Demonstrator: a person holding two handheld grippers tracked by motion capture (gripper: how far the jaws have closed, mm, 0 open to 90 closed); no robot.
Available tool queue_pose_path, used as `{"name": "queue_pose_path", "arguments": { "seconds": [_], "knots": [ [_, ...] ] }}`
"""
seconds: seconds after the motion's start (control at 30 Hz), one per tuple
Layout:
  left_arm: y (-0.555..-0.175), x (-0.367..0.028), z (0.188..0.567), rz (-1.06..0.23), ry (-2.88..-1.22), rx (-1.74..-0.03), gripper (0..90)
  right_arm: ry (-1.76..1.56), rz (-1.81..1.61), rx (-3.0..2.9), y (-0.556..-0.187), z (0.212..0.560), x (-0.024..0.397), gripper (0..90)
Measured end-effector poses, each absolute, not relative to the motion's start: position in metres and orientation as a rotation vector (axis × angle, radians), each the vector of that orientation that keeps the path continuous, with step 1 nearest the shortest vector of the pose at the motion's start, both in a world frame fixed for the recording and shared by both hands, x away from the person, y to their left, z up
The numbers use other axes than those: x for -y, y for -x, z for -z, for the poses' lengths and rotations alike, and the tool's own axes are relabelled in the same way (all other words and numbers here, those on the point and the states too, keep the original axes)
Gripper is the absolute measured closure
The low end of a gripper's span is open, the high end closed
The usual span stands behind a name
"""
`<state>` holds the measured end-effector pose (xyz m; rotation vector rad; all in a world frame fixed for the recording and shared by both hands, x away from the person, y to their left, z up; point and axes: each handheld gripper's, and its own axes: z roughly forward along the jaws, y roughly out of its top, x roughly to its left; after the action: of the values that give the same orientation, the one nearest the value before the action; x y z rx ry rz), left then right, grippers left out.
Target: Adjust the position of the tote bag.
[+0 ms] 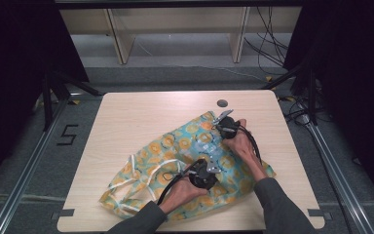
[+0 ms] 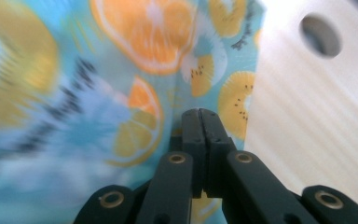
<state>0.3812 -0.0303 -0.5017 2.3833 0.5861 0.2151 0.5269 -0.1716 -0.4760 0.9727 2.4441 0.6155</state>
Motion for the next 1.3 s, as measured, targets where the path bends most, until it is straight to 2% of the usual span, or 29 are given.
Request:
{"name": "queue_pose_path", "arguments": {
  "seconds": [0.13, 0.3, 0.47, 0.57, 0.6, 0.7, 0.73, 0.83, 0.93, 1.03, 1.13, 1.23, 1.27, 1.3],
  "knots": [
    [-0.395, 0.048, 0.504, -0.21, -2.324, -0.642, 84.5, -0.946, -0.704, -2.42, -0.516, 0.455, 0.182, 90.0],
    [-0.386, 0.04, 0.481, -0.206, -2.285, -0.592, 78.2, -0.893, -0.911, -2.351, -0.457, 0.423, 0.216, 90.0],
    [-0.389, 0.001, 0.427, -0.167, -2.165, -0.607, 67.9, -0.913, -0.886, -2.364, -0.42, 0.427, 0.249, 88.3],
    [-0.403, -0.027, 0.407, -0.217, -2.13, -0.637, 61.9, -0.958, -0.864, -2.389, -0.403, 0.436, 0.266, 84.0],
    [-0.412, -0.041, 0.404, -0.243, -2.168, -0.659, 59.0, -0.987, -0.856, -2.385, -0.397, 0.437, 0.272, 82.4],
    [-0.436, -0.072, 0.411, -0.432, -2.213, -0.779, 53.2, -1.042, -0.853, -2.359, -0.383, 0.44, 0.288, 77.2],
    [-0.443, -0.08, 0.418, -0.442, -2.234, -0.82, 50.0, -1.066, -0.845, -2.346, -0.378, 0.442, 0.293, 77.3],
    [-0.461, -0.099, 0.439, -0.423, -2.241, -0.915, 42.8, -1.109, -0.815, -2.333, -0.366, 0.443, 0.303, 78.2],
    [-0.479, -0.118, 0.456, -0.339, -2.25, -0.977, 32.7, -1.138, -0.787, -2.341, -0.356, 0.451, 0.31, 77.0],
    [-0.488, -0.127, 0.466, -0.394, -2.281, -0.974, 27.3, -1.166, -0.78, -2.359, -0.351, 0.461, 0.311, 70.2],
    [-0.495, -0.133, 0.472, -0.357, -2.258, -0.982, 24.7, -1.179, -0.788, -2.381, -0.349, 0.468, 0.309, 62.6],
    [-0.503, -0.136, 0.481, -0.283, -2.256, -0.99, 22.6, -1.177, -0.78, -2.412, -0.346, 0.471, 0.304, 60.5],
    [-0.504, -0.137, 0.484, -0.259, -2.252, -0.996, 23.8, -1.178, -0.776, -2.43, -0.344, 0.472, 0.302, 60.5],
    [-0.505, -0.137, 0.488, -0.25, -2.254, -0.994, 29.0, -1.168, -0.77, -2.438, -0.344, 0.474, 0.3, 60.5]
  ]
}}
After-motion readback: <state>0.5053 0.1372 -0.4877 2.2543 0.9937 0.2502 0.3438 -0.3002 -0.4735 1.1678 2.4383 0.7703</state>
